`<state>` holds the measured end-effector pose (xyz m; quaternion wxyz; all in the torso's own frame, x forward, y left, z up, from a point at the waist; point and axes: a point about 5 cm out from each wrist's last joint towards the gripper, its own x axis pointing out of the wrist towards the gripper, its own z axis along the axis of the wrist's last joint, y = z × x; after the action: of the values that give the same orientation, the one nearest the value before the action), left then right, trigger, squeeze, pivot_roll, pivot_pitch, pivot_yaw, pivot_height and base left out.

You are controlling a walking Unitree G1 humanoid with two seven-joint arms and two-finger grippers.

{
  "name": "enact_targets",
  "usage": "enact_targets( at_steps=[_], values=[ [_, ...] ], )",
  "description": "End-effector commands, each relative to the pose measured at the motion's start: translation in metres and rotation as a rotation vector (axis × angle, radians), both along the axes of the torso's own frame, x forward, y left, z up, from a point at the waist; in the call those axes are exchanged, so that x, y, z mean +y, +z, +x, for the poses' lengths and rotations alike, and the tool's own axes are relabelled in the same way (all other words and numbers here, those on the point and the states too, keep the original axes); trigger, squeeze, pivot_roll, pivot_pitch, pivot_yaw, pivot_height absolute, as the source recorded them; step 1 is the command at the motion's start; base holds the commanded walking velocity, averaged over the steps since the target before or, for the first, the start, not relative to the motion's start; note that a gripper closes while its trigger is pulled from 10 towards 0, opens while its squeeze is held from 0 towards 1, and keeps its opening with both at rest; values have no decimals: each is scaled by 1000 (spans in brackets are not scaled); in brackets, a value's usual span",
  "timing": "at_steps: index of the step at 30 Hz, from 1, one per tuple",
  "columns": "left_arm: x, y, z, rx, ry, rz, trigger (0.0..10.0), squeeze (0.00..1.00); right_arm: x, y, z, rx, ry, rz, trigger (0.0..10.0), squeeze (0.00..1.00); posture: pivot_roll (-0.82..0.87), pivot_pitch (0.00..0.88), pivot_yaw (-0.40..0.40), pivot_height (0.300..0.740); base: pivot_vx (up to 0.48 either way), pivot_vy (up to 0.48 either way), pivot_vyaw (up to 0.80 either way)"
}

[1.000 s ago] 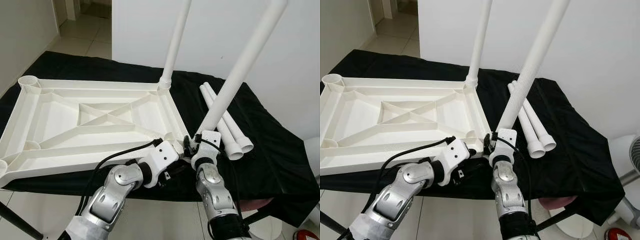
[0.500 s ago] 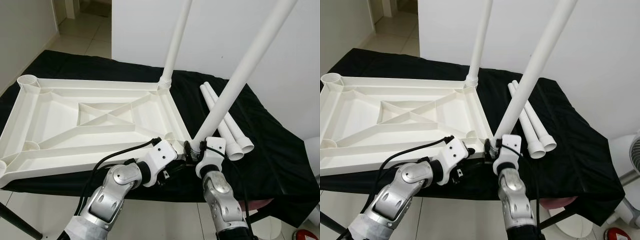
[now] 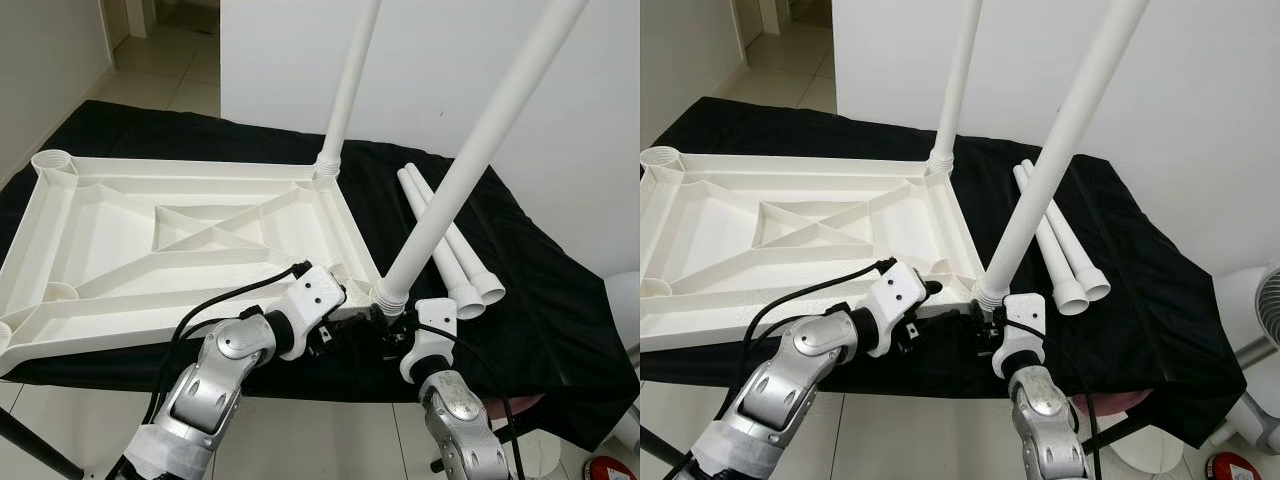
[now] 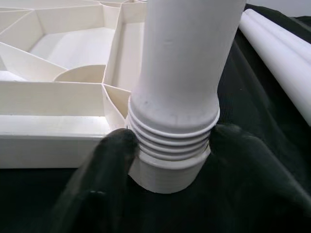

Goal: Building children table

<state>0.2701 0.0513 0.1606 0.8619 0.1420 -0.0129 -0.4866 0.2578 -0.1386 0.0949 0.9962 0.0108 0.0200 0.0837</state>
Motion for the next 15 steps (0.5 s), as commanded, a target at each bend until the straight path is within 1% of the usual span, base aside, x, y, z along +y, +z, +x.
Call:
enact_targets(
  at_steps=[1, 4, 7, 8, 9, 15],
  values=[
    [1, 7, 5, -38, 87, -45, 10000, 0, -2, 0, -3, -2, 15, 13, 0, 0, 27, 0, -168, 740, 0, 0, 0],
    [2, 12, 8, -44, 99, -68, 10000, 0, 0, 1, -3, -2, 33, 19, 0, 0, 23, 0, -165, 740, 0, 0, 0],
    [3, 13, 9, -47, 102, -72, 10000, 0, 1, 1, -3, 0, 40, 24, 0, 0, 23, 0, -165, 740, 0, 0, 0],
    [3, 14, 9, -49, 104, -75, 10000, 0, 2, 1, -3, 1, 45, 25, 3098, 0, 23, 0, -165, 740, 0, 0, 0],
    [3, 14, 10, -50, 105, -77, 10000, 0, 2, 1, -2, 4, 51, 29, 10000, 0, 22, 0, -166, 740, 0, 0, 0],
    [2, 15, 10, -53, 105, -83, 10000, 0, 4, 0, 2, 11, 57, 23, 10000, 0, 23, 0, -168, 740, 0, 0, 0]
  ],
)
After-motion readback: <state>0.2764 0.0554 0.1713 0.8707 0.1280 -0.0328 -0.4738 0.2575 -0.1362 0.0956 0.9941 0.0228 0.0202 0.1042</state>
